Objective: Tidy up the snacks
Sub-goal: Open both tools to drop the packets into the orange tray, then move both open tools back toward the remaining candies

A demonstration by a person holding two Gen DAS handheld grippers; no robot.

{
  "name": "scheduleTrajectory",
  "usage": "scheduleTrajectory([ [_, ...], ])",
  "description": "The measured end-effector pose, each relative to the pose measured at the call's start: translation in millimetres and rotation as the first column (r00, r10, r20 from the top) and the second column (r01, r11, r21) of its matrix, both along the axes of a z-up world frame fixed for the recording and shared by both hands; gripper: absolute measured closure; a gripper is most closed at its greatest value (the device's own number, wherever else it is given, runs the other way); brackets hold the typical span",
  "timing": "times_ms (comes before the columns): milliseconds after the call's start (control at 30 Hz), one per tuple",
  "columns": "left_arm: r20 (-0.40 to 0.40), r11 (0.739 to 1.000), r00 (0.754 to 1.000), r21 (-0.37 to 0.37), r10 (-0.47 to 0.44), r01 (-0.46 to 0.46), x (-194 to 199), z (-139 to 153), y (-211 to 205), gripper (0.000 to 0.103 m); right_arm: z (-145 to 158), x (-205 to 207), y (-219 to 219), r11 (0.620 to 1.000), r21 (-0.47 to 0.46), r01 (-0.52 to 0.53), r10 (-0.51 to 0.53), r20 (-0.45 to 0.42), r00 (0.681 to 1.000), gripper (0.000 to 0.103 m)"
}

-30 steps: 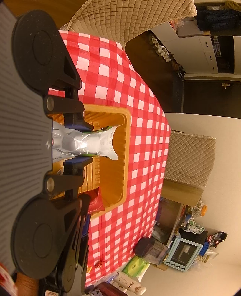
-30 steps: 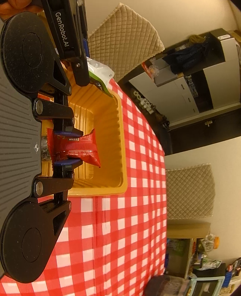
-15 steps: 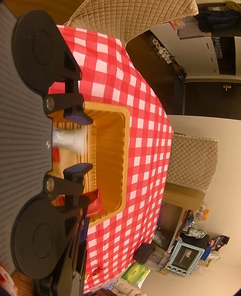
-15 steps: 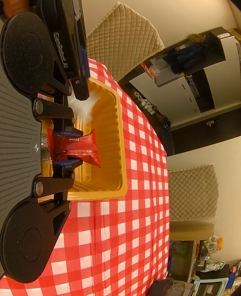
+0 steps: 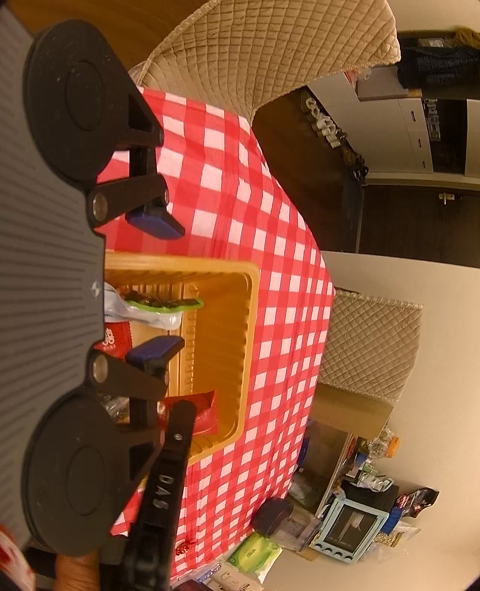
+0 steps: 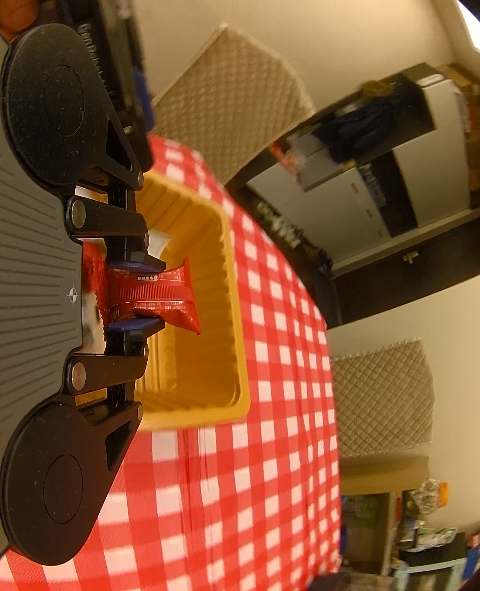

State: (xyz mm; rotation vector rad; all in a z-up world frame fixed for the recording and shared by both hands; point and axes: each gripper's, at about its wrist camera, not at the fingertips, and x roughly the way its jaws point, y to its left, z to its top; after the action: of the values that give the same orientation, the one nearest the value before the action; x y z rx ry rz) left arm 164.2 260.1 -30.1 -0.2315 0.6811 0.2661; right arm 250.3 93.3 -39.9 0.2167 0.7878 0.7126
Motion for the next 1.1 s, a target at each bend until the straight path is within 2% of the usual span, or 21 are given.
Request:
scheduleTrajectory([
  [67, 0.004, 1.0, 1.0, 0.005, 0.007, -0.007, -5, 2, 0, 0.04, 4, -1, -5, 1.0, 0.016, 0.022, -0.022, 0.015, 1.0, 0.048],
  [233, 0.011, 1.0, 1.0, 0.001, 0.022, -0.022, -19, 6, -3, 0.031, 11, -4, -22, 0.997, 0.029, 0.067, -0.069, 0.039, 0.997, 0.046],
  [433, 0.013, 1.0, 1.0, -0.006, 0.014, -0.014, -37, 12, -18, 0.023, 19, -23, -47, 0.993, -0.023, 0.113, -0.111, 0.065, 0.992, 0.046],
  [533, 0.017, 1.0, 1.0, -0.007, 0.001, -0.001, -47, 16, -31, 0.017, 25, -40, -63, 0.989, -0.048, 0.136, -0.133, 0.069, 0.989, 0.037],
  [600, 0.028, 1.0, 1.0, -0.008, -0.008, 0.008, -54, 19, -40, 0.011, 29, -53, -74, 0.986, -0.058, 0.157, -0.152, 0.072, 0.986, 0.028],
  [700, 0.049, 1.0, 0.999, -0.007, -0.021, 0.021, -67, 25, -54, 0.005, 36, -70, -90, 0.981, -0.074, 0.179, -0.175, 0.062, 0.983, 0.024],
  [867, 0.056, 0.999, 0.998, -0.012, -0.031, 0.032, -86, 34, -78, 0.001, 45, -103, -119, 0.97, -0.127, 0.209, -0.204, 0.051, 0.978, 0.019],
  [1100, 0.049, 0.998, 0.997, -0.019, -0.053, 0.054, -107, 40, -108, 0.001, 52, -138, -152, 0.95, -0.198, 0.242, -0.238, 0.046, 0.97, 0.014],
])
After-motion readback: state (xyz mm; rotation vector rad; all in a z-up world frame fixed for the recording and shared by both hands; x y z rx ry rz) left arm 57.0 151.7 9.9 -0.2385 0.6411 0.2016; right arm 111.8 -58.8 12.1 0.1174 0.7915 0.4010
